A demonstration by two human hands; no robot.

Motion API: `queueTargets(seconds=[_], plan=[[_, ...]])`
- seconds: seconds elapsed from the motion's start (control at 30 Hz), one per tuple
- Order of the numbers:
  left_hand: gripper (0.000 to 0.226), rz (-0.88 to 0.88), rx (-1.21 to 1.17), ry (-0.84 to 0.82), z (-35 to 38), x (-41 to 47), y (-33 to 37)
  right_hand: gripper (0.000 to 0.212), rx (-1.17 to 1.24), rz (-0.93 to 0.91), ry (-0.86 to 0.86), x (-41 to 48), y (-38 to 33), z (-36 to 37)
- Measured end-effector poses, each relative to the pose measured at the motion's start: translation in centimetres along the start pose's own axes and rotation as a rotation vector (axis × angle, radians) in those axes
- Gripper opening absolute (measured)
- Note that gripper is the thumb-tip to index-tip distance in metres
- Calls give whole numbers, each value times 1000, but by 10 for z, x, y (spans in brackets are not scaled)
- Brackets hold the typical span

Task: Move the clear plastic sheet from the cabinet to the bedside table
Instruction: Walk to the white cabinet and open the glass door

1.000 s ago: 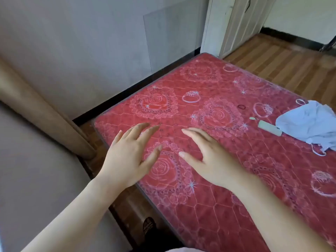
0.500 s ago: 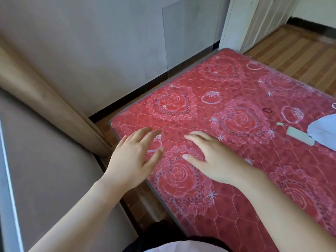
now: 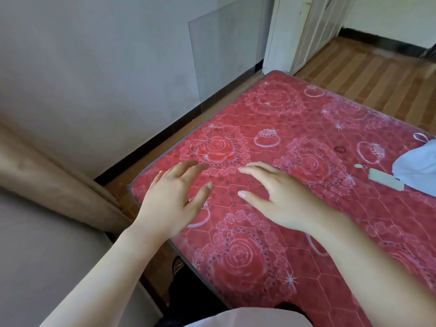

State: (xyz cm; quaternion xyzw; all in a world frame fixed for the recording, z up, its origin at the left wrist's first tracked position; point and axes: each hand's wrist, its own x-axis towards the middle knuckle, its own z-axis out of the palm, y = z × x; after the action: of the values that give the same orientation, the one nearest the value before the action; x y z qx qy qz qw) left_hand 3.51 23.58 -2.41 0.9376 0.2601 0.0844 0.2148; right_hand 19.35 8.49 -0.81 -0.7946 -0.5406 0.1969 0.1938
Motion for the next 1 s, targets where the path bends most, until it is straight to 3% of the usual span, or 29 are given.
queueTargets(seconds=[0.43,0.7,1.0], plan=[[56,43,-89,-60,-111,129,-161,51,106,27,87,206,-100,3],[53,21,-92,-58,-108,140,-180,52,79,6,77,227,-89,13],[50,122,-149,-101,-117,181,-220,52,38,138,116,258,-103,17]])
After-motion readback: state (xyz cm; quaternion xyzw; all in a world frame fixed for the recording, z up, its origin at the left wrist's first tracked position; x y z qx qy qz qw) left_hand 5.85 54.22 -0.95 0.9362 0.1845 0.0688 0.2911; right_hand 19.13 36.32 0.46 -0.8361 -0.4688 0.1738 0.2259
